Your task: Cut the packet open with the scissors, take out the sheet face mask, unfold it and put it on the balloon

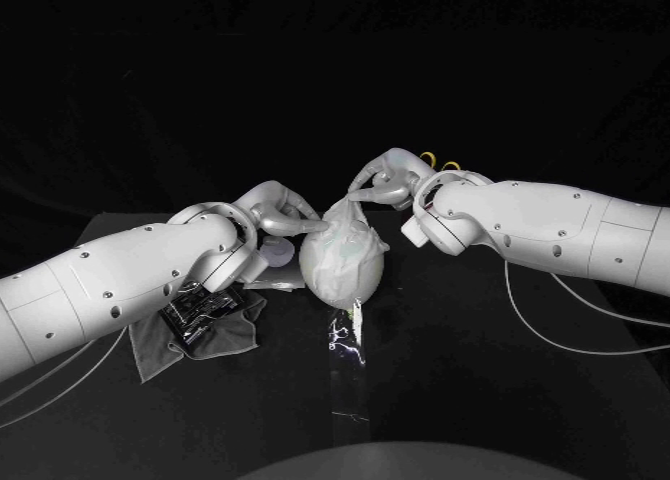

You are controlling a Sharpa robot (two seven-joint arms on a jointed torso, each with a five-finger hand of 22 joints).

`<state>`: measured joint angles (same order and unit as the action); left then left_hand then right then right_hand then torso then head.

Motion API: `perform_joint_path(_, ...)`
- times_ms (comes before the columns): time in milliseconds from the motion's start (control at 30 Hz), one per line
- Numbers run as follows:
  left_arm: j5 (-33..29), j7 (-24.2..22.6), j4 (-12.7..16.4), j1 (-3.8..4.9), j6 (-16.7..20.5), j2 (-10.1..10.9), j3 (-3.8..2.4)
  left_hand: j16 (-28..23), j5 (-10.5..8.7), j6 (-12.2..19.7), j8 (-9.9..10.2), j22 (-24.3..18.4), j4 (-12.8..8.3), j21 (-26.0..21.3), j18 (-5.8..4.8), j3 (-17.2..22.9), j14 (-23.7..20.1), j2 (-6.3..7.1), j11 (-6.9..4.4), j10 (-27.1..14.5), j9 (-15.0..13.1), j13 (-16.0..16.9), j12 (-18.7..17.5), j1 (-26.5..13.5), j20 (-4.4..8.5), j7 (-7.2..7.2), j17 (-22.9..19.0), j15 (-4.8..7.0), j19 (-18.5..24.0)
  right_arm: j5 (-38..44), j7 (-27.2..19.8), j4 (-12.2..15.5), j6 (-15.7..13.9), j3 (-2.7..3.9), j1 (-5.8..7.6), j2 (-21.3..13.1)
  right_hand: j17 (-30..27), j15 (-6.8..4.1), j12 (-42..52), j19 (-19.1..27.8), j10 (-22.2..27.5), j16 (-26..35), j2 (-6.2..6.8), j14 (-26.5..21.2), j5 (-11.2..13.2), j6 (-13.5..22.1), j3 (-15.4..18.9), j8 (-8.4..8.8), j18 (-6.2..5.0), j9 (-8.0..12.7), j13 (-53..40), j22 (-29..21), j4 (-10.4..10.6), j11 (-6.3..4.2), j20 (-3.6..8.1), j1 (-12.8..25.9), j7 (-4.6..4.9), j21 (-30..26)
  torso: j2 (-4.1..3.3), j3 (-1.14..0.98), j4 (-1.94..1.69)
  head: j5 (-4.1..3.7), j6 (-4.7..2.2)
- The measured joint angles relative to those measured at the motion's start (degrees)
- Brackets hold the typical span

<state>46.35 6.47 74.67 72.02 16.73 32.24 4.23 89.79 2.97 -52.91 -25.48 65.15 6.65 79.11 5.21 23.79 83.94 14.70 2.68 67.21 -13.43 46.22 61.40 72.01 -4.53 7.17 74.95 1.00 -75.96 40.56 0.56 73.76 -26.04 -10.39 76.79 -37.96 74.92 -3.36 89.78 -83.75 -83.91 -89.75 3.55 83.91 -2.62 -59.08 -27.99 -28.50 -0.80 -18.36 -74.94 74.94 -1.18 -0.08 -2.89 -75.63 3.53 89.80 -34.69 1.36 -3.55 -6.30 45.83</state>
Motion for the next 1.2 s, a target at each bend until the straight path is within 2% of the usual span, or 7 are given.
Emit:
perform_joint_path(200,0.55,0.53,-0.01,0.01,-0.53,0.16,-0.02,0.0,0.0,-0.53,0.0,0.33,0.23,0.26,0.0,-0.23,0.0,-0.52,-0.13,0.71,0.09,0.9,0.73,0.52,0.0,-0.09,0.0,0.0,0.0,-0.01,-0.01,0.02,0.0,0.0,0.0,-0.07,0.03,0.0,-0.09,0.04,0.0,0.1,0.0,0.0,0.11,0.04,0.0,-0.21,0.0,0.0,-0.01,0.01,0.0,0.0,-0.04,0.0,0.02,-0.01,0.0,0.0,0.0,-0.05,0.0)
perform_joint_path(333,0.83,0.74,0.13,0.02,-0.96,0.17,-0.02,-0.01,0.0,-1.75,-0.07,0.8,0.39,0.55,0.0,-0.39,0.0,-0.73,-0.6,1.99,0.11,2.6,2.07,1.32,0.21,-0.62,0.0,0.0,-0.64,-0.02,-0.02,0.02,0.0,0.0,0.0,-0.07,0.03,0.0,-0.17,-0.12,0.0,-0.06,0.0,0.0,0.11,0.05,0.01,-0.21,0.0,0.0,0.0,0.0,0.0,0.0,0.12,0.0,0.04,-0.02,-0.01,0.01,-0.01,-0.06,0.04)
perform_joint_path(467,1.05,0.86,0.21,0.02,-1.39,0.16,-0.03,-0.01,0.0,-3.27,-0.62,1.49,0.39,0.78,0.0,-0.39,0.14,-1.52,-1.13,2.97,0.12,3.44,2.67,2.12,0.52,-1.35,0.0,0.33,-0.95,-0.03,-0.03,0.04,0.0,0.0,0.0,-0.06,0.03,0.0,0.03,-0.12,0.0,-0.05,0.0,0.0,0.11,-0.09,0.01,-0.21,0.0,0.0,0.01,0.0,0.0,0.0,0.12,0.0,0.18,-0.06,-0.01,0.0,-0.02,-0.05,0.13)
perform_joint_path(567,1.12,0.89,0.19,0.03,-1.57,0.12,-0.03,-0.01,0.0,-4.97,-1.27,2.08,0.19,1.15,0.0,-0.19,0.08,-3.13,-2.05,3.89,0.11,4.28,3.2,3.73,1.04,-2.08,0.0,1.12,-1.47,-0.03,-0.03,0.07,0.0,0.0,0.0,-0.07,0.02,0.0,0.03,-0.12,0.0,-0.05,0.01,0.0,0.12,-0.09,0.0,-0.21,0.0,0.0,0.02,-0.02,-0.01,0.0,0.12,0.0,0.19,-0.06,-0.01,0.0,-0.02,-0.01,0.17)
perform_joint_path(667,1.06,0.88,0.07,0.03,-1.6,0.06,-0.04,-0.02,0.0,-6.53,-1.85,2.78,-0.75,1.55,-0.01,1.74,0.11,-5.18,-2.7,4.93,-0.08,5.65,4.0,6.34,1.53,-3.24,0.0,1.8,-1.95,-0.03,-0.03,0.11,0.01,0.0,0.0,-0.08,0.01,0.0,0.03,-0.12,0.0,-0.05,0.01,0.0,0.21,-0.04,-0.24,-0.38,0.0,0.0,0.04,-0.03,-0.24,0.0,0.12,0.01,0.24,-0.07,0.0,0.0,-0.02,-0.01,0.18)
perform_joint_path(767,0.79,0.7,-0.03,0.03,-1.52,0.01,-0.04,-0.02,-0.19,-7.33,-2.23,3.59,-1.83,1.84,-0.01,3.14,0.01,-5.91,-2.99,5.64,-0.09,6.79,4.5,7.73,1.98,-3.59,0.0,2.28,-2.41,-0.04,-0.03,0.16,0.04,0.0,0.0,-0.08,-0.01,0.0,0.03,-0.12,0.0,-0.04,0.01,0.0,0.22,0.01,-0.24,-0.53,0.0,0.0,0.04,-0.04,-0.25,0.0,0.12,0.01,0.29,-0.11,0.0,0.0,-0.01,-0.01,0.19)
perform_joint_path(1200,-2.84,-0.98,-0.39,0.0,-0.02,-0.04,-0.03,-0.17,-0.51,-7.56,-3.29,4.36,-2.54,2.03,-0.02,5.89,0.02,-6.28,-2.49,6.75,-0.13,8.89,5.5,8.32,2.37,-3.46,0.0,2.29,-2.78,-0.06,0.0,0.2,0.07,0.0,0.0,-0.22,-0.01,0.0,0.0,-0.11,0.0,0.07,0.01,0.0,-0.04,-0.07,-0.24,-0.51,0.0,0.0,-0.01,-0.01,-0.25,0.0,0.11,0.01,0.17,-0.17,-0.01,0.01,0.02,-0.05,0.25)
